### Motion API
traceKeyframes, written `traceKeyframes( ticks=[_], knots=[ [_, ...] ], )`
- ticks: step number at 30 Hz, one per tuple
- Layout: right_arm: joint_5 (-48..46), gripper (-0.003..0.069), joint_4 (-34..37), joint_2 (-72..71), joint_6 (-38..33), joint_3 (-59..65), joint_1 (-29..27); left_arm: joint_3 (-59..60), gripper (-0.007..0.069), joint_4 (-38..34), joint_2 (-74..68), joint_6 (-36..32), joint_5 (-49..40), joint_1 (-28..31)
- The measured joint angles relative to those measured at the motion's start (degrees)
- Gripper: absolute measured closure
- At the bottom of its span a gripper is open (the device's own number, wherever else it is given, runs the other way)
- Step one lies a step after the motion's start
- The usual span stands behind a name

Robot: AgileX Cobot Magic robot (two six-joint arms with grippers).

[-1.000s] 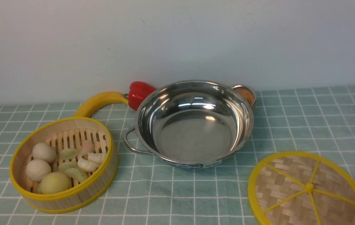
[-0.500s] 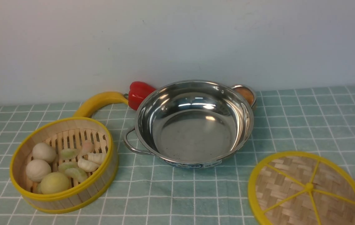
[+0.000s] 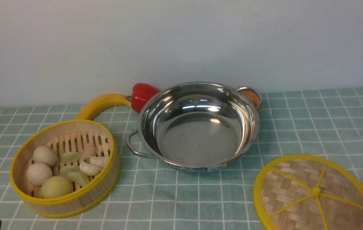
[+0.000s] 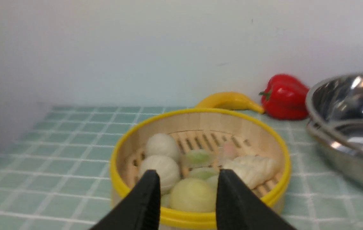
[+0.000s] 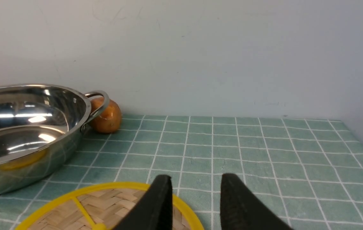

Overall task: Place the steamer in the pot on the blue tablecloth, and put the lid on the steamer.
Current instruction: 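Grasp the rim of the steamer basket holding the buns with the left gripper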

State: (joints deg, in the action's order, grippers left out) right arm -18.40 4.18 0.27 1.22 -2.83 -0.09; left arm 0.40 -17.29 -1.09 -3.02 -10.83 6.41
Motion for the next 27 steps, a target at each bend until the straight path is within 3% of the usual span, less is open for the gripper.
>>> traceKeyframes(
  ticks=[3, 9, 17, 22, 27],
  knots=[
    [0.17, 0.0419, 0.05, 0.0, 0.0, 0.0, 0.0, 0.0, 0.0382, -11.19, 0.0, 6.1, 0.0, 0.0],
    [6.64, 0.0419, 0.81, 0.0, 0.0, 0.0, 0.0, 0.0, 0.0382, -26.54, 0.0, 8.74, 0.1, 0.0],
    [22.15, 0.0419, 4.23, 0.0, 2.27, 0.0, 0.0, 0.0, 0.0382, -30.48, 0.0, 8.73, 2.64, 0.0],
    [32.59, 0.0419, 6.36, 0.0, 6.93, 0.0, 0.0, 0.0, 0.0382, -31.44, 0.0, 8.99, 6.09, 0.0],
    [45.55, 0.0419, 7.48, 0.0, 15.5, 0.0, 0.0, -0.7, 0.0382, -31.47, 0.0, 8.98, 15.02, 0.0]
  ],
)
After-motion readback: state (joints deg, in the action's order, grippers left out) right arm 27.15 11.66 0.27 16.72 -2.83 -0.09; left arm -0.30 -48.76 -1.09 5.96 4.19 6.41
